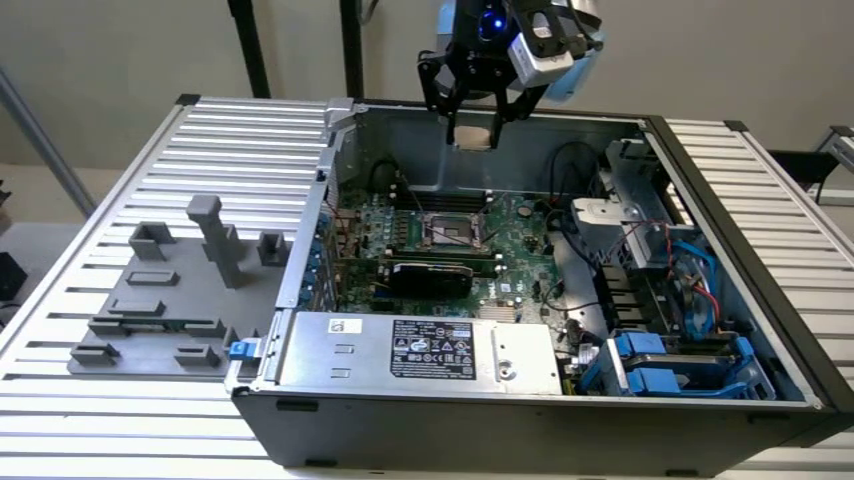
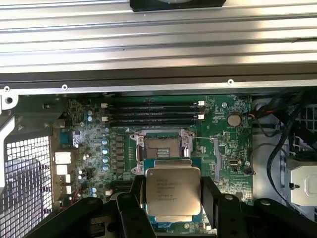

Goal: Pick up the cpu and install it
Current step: 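Pick up the cpu and move it towards the insertion slot, then place the cpu into insertion slot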

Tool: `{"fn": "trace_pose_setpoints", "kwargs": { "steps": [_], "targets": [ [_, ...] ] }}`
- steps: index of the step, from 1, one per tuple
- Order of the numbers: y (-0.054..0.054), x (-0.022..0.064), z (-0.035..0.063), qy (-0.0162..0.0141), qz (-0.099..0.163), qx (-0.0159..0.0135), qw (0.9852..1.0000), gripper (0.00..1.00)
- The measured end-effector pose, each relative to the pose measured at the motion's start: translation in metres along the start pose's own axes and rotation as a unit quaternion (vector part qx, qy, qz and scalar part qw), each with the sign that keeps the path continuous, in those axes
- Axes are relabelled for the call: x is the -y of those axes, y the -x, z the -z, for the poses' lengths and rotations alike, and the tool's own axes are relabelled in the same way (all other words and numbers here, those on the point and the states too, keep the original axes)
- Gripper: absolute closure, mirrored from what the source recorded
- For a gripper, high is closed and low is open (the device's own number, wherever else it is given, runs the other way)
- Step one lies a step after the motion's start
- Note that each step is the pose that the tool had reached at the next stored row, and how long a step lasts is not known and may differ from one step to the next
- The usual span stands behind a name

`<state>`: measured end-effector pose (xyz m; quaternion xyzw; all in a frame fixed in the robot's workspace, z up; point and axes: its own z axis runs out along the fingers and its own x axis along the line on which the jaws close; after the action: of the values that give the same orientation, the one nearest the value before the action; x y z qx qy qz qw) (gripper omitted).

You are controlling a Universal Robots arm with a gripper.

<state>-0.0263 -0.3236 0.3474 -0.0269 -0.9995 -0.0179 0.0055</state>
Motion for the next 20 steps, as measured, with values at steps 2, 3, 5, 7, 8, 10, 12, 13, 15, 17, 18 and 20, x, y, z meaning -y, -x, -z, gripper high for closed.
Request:
{"fn": "trace_pose_setpoints", "kwargs": {
  "steps": [2, 3, 5, 7, 8, 10, 12, 13, 15, 17, 18, 20],
  "targets": [
    [0.0000, 0.0000, 0.0000, 0.0000, 0.000, 0.0000, 1.0000, 0.45],
    [0.0001, 0.0000, -0.0001, 0.0000, 0.000, 0.0000, 1.0000, 0.45],
    [0.0001, 0.0000, -0.0001, 0.0000, 0.000, 0.0000, 1.0000, 0.45],
    [0.0001, 0.0000, -0.0001, 0.0000, 0.000, 0.0000, 1.0000, 0.45],
    [0.0001, 0.0000, -0.0001, 0.0000, 0.000, 0.0000, 1.0000, 0.45],
    [0.0001, 0.0000, -0.0001, 0.0000, 0.000, 0.0001, 1.0000, 0.45],
    [0.0001, 0.0000, -0.0001, 0.0000, 0.000, 0.0000, 1.0000, 0.45],
    [0.0001, 0.0000, -0.0001, 0.0000, 0.000, 0.0001, 1.0000, 0.45],
    [0.0000, 0.0000, -0.0001, 0.0000, 0.000, 0.0000, 1.0000, 0.45],
    [0.0001, 0.0000, -0.0003, 0.0001, -0.009, 0.0003, 1.0000, 0.45],
    [0.0001, 0.0000, -0.0005, 0.0002, -0.019, 0.0006, 0.9998, 0.45],
    [0.0001, 0.0000, -0.0009, 0.0004, -0.037, 0.0012, 0.9993, 0.45]
  ]
}}
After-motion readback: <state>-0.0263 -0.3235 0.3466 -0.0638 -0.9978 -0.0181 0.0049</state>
